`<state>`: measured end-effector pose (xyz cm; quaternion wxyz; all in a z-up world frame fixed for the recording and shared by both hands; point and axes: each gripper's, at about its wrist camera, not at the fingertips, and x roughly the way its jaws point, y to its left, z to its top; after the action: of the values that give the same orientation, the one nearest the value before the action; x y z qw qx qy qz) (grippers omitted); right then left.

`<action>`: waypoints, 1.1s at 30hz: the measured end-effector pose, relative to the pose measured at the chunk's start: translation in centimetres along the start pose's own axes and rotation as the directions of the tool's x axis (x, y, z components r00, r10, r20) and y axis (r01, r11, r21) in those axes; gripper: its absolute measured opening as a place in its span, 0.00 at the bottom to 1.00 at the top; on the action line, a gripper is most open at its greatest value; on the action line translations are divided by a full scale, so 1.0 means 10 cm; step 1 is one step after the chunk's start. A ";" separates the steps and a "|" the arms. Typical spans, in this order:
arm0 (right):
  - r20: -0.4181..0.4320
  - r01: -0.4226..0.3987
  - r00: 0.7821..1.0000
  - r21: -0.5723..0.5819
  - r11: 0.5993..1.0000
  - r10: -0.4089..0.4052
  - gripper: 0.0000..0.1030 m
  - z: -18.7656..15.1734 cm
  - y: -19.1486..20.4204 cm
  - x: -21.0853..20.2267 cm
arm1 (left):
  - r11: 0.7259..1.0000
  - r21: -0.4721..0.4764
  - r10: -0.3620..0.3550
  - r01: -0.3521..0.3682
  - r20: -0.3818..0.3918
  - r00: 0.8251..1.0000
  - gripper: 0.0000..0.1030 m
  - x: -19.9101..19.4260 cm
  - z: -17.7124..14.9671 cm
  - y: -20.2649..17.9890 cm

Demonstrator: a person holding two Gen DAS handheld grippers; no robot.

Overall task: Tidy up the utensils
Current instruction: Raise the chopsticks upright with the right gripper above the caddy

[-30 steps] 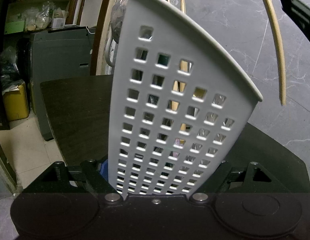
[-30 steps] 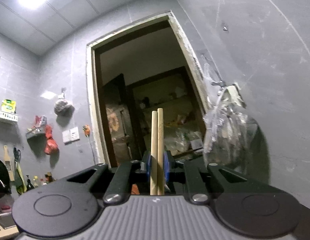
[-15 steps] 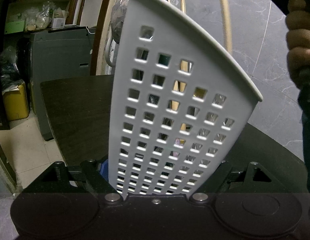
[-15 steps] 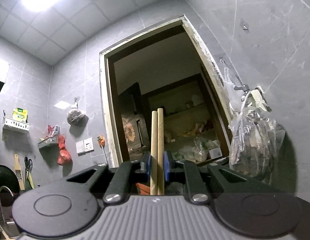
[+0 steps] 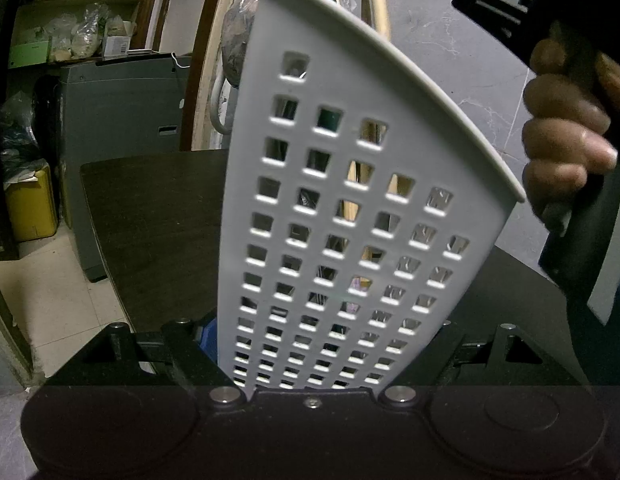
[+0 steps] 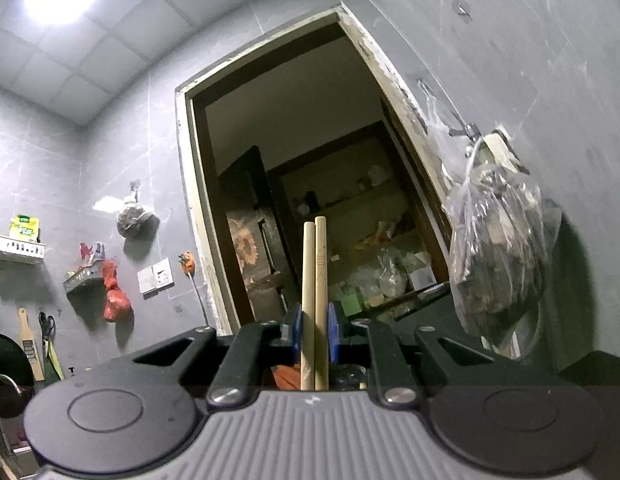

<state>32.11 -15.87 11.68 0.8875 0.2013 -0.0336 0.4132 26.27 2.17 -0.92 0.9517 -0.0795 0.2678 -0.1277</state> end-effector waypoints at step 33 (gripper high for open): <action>-0.120 0.041 0.991 -0.096 0.995 -0.052 0.16 -0.38 0.03 -0.28 | 1.000 0.003 0.001 -0.001 0.000 1.000 0.80 -0.01 -0.01 0.00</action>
<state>29.64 -16.19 7.65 0.9057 0.1346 0.0065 0.4019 26.18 2.21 -0.93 0.9518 -0.0777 0.2678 -0.1278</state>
